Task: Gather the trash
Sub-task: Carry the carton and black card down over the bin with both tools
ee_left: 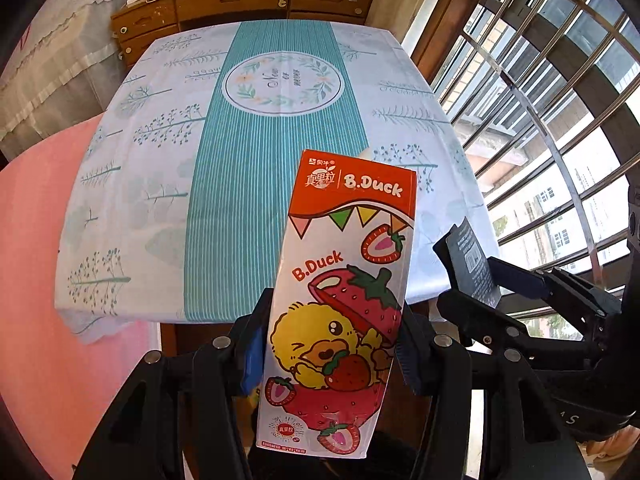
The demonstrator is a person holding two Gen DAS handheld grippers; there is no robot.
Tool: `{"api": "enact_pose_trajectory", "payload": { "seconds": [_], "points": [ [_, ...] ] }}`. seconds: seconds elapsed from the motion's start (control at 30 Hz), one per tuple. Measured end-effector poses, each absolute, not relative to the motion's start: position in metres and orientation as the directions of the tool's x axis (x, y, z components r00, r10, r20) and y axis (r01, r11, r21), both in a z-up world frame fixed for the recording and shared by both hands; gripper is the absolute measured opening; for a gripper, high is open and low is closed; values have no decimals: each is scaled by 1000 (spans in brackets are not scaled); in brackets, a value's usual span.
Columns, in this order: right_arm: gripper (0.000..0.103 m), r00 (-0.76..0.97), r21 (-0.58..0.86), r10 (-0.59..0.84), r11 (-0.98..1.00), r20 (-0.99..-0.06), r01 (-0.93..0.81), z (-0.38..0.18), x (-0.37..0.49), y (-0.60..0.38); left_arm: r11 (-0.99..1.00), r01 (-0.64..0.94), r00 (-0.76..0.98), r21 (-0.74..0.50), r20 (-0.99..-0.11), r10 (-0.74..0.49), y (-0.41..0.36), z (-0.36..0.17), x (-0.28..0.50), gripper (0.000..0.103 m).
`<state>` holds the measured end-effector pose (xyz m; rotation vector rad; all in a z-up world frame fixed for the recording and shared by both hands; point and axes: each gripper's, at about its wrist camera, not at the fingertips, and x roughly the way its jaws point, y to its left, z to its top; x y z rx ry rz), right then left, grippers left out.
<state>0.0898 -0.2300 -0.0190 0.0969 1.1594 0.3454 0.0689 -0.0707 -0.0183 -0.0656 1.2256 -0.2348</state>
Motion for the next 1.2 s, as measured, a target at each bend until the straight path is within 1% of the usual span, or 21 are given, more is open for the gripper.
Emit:
{"api": "enact_pose_trajectory", "payload": {
  "seconds": [0.17, 0.37, 0.53, 0.77, 0.87, 1.0, 1.2],
  "points": [
    [59, 303, 257, 300, 951, -905, -172, -55, 71, -228, 973, 139, 266, -182, -940, -213, -63, -58, 56, 53],
    [59, 263, 261, 274, 962, -925, -82, -115, 51, -224, 973, 137, 206, -189, -955, -214, -55, -119, 33, 53],
    [59, 253, 265, 243, 963, -936, 55, -182, 25, -231, 970, 154, 160, -187, -964, -212, -48, -184, 13, 53],
    [59, 240, 310, 260, 928, -935, 204, -290, 3, -246, 960, 179, 91, -217, -968, -236, -48, -285, -12, 54],
    [59, 237, 330, 274, 913, -932, 240, -334, -3, -251, 953, 171, 82, -250, -960, -266, -48, -326, -20, 54],
    [59, 234, 350, 290, 893, -928, 282, -381, -10, -258, 944, 145, 79, -296, -948, -310, -45, -371, -26, 54],
    [59, 236, 368, 304, 879, -923, 303, -432, -13, -263, 943, 146, 95, -300, -944, -315, -45, -422, -24, 56]
  ]
}}
